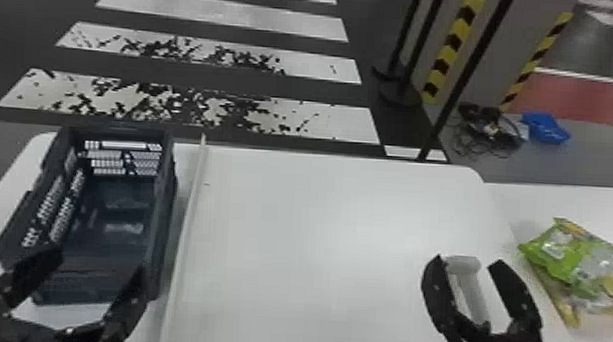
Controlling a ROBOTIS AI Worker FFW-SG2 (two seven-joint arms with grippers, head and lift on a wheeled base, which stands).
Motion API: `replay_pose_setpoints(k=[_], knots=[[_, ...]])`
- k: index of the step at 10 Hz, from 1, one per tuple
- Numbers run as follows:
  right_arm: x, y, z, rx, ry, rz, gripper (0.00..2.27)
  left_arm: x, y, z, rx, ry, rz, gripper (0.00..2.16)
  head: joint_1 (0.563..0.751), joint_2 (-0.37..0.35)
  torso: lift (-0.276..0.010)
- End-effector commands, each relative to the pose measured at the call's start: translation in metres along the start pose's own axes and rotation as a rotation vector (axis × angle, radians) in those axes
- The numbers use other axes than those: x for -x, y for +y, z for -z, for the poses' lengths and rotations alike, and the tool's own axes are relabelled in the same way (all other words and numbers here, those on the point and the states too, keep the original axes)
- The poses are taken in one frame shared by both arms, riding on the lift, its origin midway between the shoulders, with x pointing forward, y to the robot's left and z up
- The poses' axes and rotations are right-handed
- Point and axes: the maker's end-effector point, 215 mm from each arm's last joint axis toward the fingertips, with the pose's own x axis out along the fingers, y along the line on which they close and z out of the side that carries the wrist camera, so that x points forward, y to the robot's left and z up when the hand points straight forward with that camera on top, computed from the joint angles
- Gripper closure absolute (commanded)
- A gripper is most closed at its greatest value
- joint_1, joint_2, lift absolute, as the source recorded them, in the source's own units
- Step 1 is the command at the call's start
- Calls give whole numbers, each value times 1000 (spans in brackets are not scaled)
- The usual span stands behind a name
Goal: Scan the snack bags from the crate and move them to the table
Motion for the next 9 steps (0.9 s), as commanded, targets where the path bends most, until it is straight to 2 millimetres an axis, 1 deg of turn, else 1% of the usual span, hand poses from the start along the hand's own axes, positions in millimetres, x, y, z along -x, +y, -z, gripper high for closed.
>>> replay_pose_setpoints(k=[1, 2, 4, 5, 6, 7, 8, 9], knots=[[15, 4, 16, -10, 50, -1, 164, 18, -1, 3, 21, -7, -12, 73, 695, -156, -95], [24, 7, 32, -19, 97, -4, 164, 24, -2, 9, 32, 3, -18, 73, 695, -153, -95], [44, 22, 52, 1, 155, -22, 164, 33, -3, 23, 54, 14, -29, 83, 695, -144, -95], [58, 26, 55, 0, 163, -24, 167, 39, -9, 29, 66, 19, -22, 83, 695, -130, -95], [72, 31, 48, 2, 143, -33, 167, 45, -12, 36, 69, 25, -18, 83, 695, -123, -95], [83, 31, 46, 3, 139, -33, 167, 51, -14, 38, 77, 17, -19, 83, 695, -125, -95], [93, 36, 34, 1, 107, -39, 167, 56, -14, 41, 86, 18, -24, 83, 695, -128, -95], [97, 37, 29, 7, 92, -41, 167, 57, -14, 43, 91, 19, -29, 83, 695, -129, -95]])
